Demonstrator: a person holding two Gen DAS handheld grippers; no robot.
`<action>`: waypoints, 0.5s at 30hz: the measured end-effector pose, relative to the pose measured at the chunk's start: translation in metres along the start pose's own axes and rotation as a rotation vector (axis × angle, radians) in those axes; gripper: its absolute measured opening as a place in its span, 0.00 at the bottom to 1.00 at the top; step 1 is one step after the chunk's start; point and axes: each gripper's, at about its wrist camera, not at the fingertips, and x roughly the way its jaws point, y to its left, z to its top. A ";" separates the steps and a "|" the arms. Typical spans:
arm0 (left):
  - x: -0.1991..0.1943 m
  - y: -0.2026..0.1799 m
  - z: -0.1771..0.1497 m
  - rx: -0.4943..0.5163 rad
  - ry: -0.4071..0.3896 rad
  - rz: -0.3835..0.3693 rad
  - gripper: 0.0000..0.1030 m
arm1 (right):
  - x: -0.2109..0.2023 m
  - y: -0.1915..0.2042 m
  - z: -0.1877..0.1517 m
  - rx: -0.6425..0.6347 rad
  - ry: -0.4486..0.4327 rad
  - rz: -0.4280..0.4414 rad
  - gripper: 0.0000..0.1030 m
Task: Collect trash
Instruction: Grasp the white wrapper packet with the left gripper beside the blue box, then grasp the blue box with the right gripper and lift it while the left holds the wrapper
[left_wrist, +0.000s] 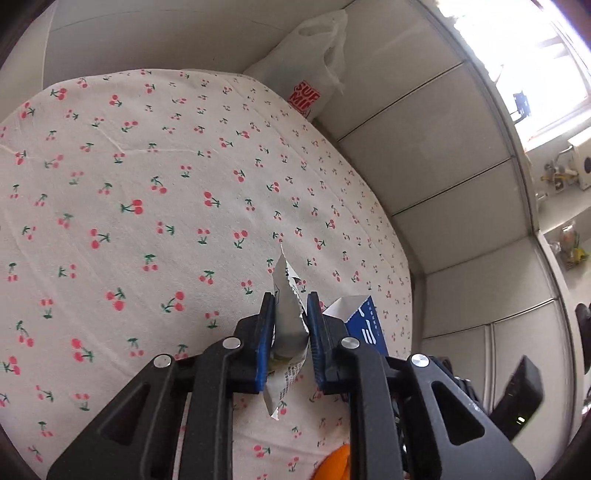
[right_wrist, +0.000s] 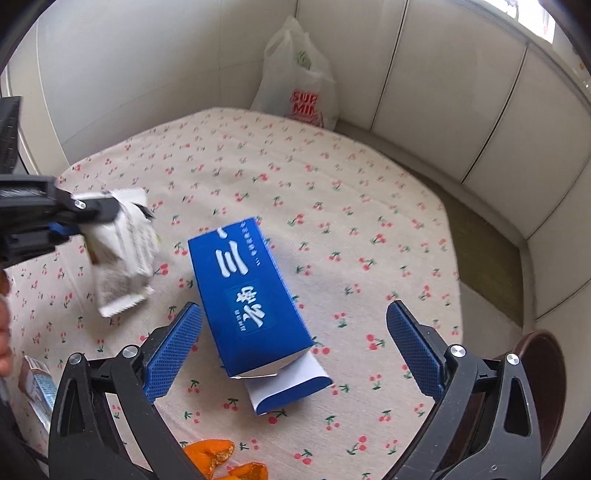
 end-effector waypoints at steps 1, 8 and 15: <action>-0.003 0.000 0.001 0.004 -0.005 -0.004 0.18 | 0.003 0.001 0.000 -0.001 0.014 0.011 0.93; -0.052 0.001 -0.007 0.172 -0.054 0.037 0.18 | 0.015 0.006 0.004 0.009 0.062 0.088 0.93; -0.092 0.034 -0.009 0.181 -0.082 0.080 0.18 | 0.039 0.015 0.009 0.033 0.144 0.153 0.54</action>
